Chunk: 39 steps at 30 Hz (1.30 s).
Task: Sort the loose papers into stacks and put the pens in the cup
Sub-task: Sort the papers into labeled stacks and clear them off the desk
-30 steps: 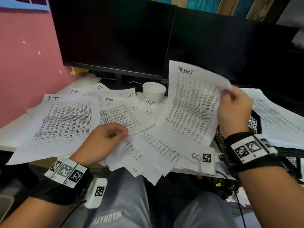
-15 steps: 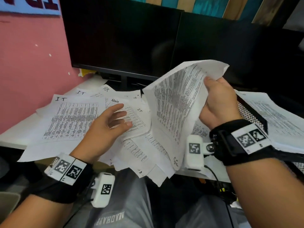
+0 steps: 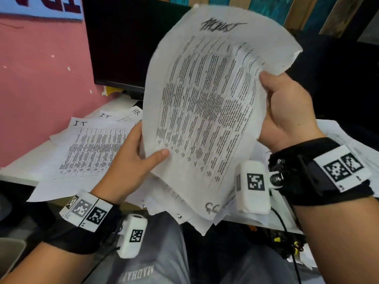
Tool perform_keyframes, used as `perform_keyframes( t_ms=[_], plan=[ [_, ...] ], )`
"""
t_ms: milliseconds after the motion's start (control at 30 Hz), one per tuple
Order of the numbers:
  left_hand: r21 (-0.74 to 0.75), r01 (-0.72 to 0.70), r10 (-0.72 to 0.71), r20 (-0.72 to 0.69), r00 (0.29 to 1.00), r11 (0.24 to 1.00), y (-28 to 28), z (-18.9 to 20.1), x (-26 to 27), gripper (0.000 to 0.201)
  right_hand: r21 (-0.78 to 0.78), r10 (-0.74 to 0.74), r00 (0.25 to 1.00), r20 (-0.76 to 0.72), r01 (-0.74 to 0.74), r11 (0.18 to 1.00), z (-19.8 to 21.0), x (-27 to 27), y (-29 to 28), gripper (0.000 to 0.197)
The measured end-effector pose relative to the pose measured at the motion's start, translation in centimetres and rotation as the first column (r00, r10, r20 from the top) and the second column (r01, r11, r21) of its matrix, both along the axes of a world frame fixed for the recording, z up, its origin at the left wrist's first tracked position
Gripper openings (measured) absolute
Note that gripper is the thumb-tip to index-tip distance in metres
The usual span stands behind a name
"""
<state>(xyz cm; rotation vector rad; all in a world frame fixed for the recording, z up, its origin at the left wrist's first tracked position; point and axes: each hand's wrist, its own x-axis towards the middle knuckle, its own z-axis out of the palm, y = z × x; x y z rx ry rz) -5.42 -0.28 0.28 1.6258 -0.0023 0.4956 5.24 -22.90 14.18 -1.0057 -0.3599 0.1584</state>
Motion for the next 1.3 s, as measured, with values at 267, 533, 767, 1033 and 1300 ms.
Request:
perform_keyframes(
  t_ms=[267,533,767,1033,1300],
  plan=[
    [0.002,-0.193,0.193,-0.034,0.981,0.981,1.1,0.3,0.0,0.019,-0.427,-0.273,0.962,0.032,0.26,0.866,-4.9,1.8,-1.9,0.025],
    [-0.037,-0.318,0.312,-0.113,0.943,0.947,3.5,-0.9,0.2,0.025,-0.711,-0.569,0.813,-0.122,0.329,0.622,-12.3,6.0,-7.3,0.037],
    [-0.022,-0.319,0.316,-0.1,0.943,0.947,3.4,-1.2,0.7,0.03,-0.712,-0.596,0.771,-0.223,0.289,0.64,-14.4,7.0,-6.8,0.026],
    [-0.088,-0.311,0.297,-0.141,0.944,0.946,4.3,-2.2,1.1,0.021,-0.823,-0.602,0.796,-0.066,0.298,0.484,-14.2,8.3,-6.0,0.032],
    [-0.131,-0.305,0.28,-0.18,0.943,0.943,4.7,-2.8,1.2,0.02,-0.674,-0.621,0.759,-0.198,0.355,0.648,-14.6,8.5,-6.8,0.021]
  ],
)
